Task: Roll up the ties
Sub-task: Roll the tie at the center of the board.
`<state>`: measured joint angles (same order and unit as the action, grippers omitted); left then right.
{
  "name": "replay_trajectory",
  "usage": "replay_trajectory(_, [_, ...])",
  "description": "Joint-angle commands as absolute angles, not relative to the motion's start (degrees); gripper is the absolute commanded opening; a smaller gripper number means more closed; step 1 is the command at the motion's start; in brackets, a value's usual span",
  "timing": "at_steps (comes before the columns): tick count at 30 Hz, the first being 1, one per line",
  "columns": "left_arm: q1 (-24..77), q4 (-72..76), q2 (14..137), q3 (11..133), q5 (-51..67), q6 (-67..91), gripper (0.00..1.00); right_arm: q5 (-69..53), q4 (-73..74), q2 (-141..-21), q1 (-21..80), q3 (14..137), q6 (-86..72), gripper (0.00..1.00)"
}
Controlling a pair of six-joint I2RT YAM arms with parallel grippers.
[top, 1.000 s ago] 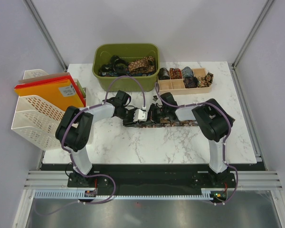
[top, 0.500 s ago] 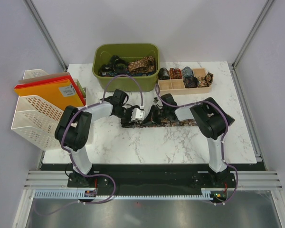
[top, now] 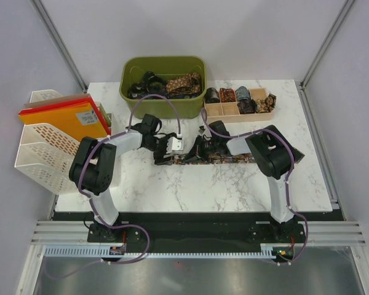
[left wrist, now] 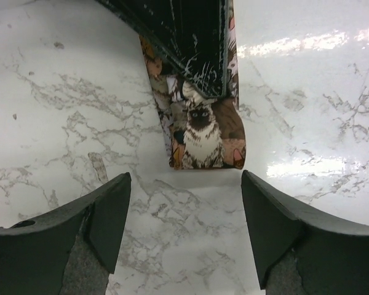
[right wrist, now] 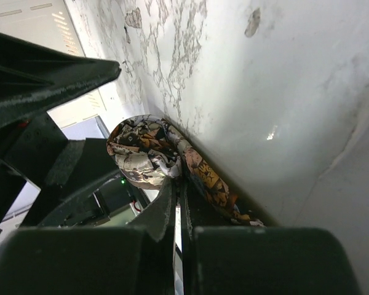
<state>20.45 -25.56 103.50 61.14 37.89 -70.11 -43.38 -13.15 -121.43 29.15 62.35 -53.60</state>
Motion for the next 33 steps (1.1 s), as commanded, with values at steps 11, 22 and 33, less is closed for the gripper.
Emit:
replay_trajectory(11, [23.1, -23.5, 99.6, 62.2, 42.3, -67.2, 0.41, -38.7, -12.0, -125.9, 28.4, 61.8, -53.0, 0.00])
replay_trajectory(22, [28.5, -23.5, 102.3, 66.3, 41.0, -63.0, 0.38, -39.2, -12.5, -126.1, 28.4, 62.1, -53.3, 0.00])
replay_trajectory(33, [32.0, -27.1, 107.6, 71.6, 37.4, -60.0, 0.45, -40.4, -14.1, -126.1, 28.3, 61.9, -54.1, 0.00])
